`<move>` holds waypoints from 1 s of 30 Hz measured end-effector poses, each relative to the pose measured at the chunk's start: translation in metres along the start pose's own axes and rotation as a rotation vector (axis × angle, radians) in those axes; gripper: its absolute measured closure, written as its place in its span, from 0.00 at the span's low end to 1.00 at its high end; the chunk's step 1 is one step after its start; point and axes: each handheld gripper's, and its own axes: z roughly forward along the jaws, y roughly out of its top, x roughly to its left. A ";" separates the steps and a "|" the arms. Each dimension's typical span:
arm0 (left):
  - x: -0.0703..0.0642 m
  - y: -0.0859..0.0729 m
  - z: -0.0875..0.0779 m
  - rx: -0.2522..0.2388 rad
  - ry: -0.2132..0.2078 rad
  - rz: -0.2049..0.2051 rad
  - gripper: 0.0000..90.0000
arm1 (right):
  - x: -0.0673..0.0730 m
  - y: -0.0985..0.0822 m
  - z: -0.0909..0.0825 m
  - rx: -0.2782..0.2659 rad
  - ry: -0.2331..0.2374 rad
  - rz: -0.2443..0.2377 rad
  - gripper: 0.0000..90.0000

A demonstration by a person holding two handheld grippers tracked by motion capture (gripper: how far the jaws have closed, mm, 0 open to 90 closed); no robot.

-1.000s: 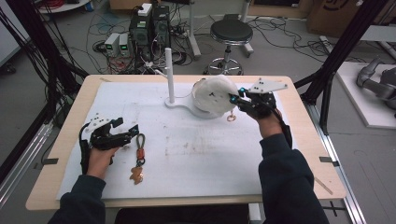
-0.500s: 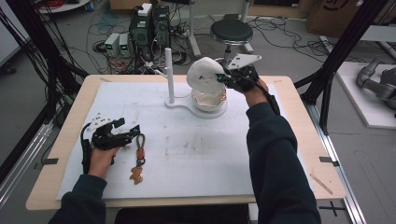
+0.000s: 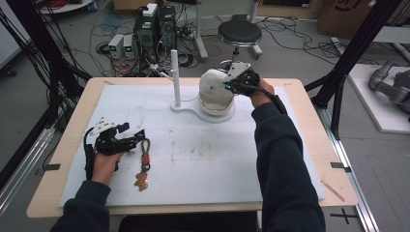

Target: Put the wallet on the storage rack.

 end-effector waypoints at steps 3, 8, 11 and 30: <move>0.000 0.000 0.000 0.005 -0.001 0.000 0.23 | 0.006 -0.003 0.004 0.029 0.003 -0.042 0.84; 0.000 0.000 -0.001 0.001 0.001 -0.009 0.23 | 0.016 -0.001 0.015 0.070 0.019 -0.107 0.85; 0.000 0.000 -0.001 0.003 -0.001 -0.009 0.23 | 0.025 0.001 0.025 0.125 0.013 -0.149 0.85; -0.001 0.000 -0.001 0.003 -0.022 -0.021 0.23 | 0.015 -0.051 -0.022 -0.034 -0.014 0.423 0.45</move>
